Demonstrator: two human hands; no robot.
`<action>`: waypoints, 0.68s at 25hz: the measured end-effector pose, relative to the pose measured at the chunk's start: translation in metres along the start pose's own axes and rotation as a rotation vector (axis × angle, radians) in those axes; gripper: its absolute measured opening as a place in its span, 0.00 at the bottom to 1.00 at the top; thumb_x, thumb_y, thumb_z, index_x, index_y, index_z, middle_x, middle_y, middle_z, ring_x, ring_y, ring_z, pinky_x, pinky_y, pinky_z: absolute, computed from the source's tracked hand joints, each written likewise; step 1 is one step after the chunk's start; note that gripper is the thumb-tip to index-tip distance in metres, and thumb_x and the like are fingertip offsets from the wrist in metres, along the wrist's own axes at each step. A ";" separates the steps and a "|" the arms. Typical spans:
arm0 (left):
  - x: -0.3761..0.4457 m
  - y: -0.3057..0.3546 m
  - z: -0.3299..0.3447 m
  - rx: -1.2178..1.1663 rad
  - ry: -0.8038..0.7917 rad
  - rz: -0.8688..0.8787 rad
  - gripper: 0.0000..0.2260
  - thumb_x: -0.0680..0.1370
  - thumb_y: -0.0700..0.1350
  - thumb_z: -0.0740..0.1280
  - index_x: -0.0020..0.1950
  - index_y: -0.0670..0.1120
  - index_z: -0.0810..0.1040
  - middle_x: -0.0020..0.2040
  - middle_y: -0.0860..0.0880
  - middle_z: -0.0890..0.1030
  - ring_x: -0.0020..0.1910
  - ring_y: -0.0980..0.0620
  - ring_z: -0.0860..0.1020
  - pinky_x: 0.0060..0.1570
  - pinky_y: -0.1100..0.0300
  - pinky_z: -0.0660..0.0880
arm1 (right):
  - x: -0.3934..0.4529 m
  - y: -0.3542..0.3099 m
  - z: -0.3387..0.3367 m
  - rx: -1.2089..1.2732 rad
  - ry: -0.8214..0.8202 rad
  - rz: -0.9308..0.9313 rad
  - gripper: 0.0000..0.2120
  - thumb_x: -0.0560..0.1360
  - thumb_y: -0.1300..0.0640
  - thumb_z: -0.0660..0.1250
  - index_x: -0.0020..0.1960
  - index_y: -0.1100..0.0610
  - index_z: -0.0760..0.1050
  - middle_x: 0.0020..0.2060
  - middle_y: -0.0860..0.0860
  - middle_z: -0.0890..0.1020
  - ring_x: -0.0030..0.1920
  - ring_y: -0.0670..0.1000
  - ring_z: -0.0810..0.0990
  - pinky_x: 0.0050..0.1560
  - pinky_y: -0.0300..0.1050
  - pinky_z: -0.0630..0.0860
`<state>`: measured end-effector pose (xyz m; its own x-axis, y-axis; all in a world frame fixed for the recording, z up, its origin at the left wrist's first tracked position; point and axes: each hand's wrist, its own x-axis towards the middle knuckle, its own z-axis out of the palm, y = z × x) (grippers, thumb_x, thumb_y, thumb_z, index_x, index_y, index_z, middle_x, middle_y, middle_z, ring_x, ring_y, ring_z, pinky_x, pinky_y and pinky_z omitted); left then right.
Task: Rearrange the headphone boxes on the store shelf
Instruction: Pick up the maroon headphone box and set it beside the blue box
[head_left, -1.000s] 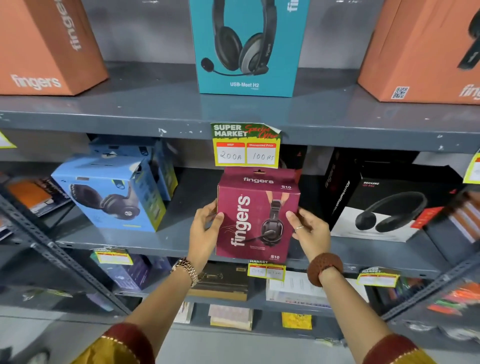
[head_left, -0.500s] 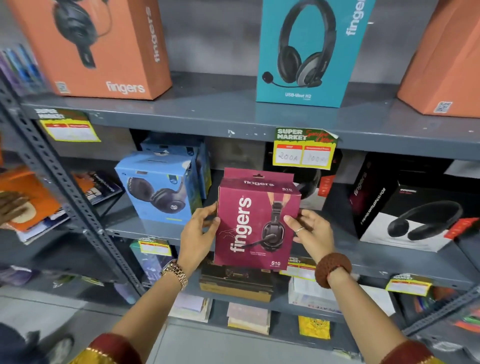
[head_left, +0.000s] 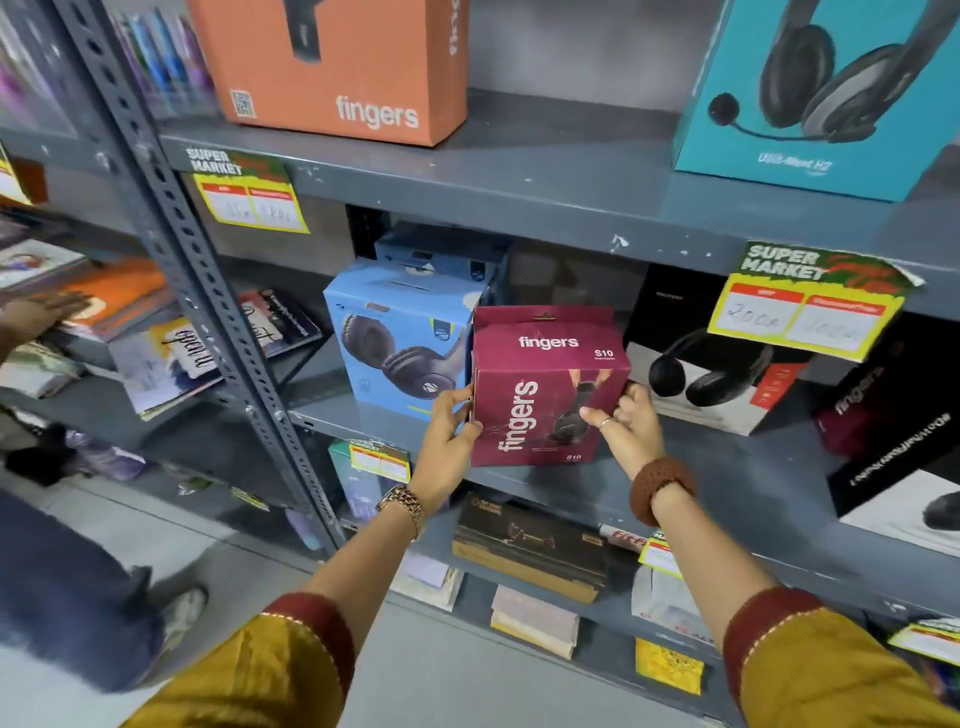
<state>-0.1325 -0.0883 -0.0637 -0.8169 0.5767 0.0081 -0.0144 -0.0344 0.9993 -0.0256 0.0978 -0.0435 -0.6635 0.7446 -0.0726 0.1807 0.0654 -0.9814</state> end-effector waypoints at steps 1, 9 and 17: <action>0.000 0.000 0.001 -0.014 -0.006 0.002 0.11 0.80 0.36 0.56 0.59 0.49 0.67 0.71 0.44 0.68 0.70 0.47 0.68 0.45 0.71 0.77 | 0.001 0.004 0.000 -0.005 -0.004 0.003 0.27 0.68 0.64 0.71 0.63 0.62 0.64 0.59 0.58 0.78 0.57 0.54 0.78 0.58 0.47 0.75; -0.025 -0.024 0.020 0.025 0.214 0.051 0.20 0.80 0.37 0.57 0.71 0.45 0.63 0.68 0.51 0.67 0.65 0.57 0.68 0.59 0.67 0.70 | -0.024 0.026 -0.031 -0.002 -0.019 -0.007 0.29 0.72 0.65 0.67 0.70 0.57 0.62 0.72 0.54 0.66 0.73 0.52 0.63 0.65 0.40 0.61; -0.076 -0.041 0.137 0.143 0.171 -0.025 0.15 0.77 0.33 0.57 0.62 0.44 0.72 0.62 0.43 0.77 0.59 0.49 0.75 0.63 0.54 0.71 | -0.087 0.074 -0.182 -0.035 0.072 0.007 0.21 0.73 0.66 0.66 0.65 0.61 0.70 0.67 0.55 0.73 0.69 0.53 0.69 0.64 0.42 0.65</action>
<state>0.0097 -0.0188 -0.1001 -0.9034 0.4287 -0.0104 0.0365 0.1010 0.9942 0.1775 0.1589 -0.0771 -0.6086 0.7908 -0.0653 0.2116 0.0825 -0.9739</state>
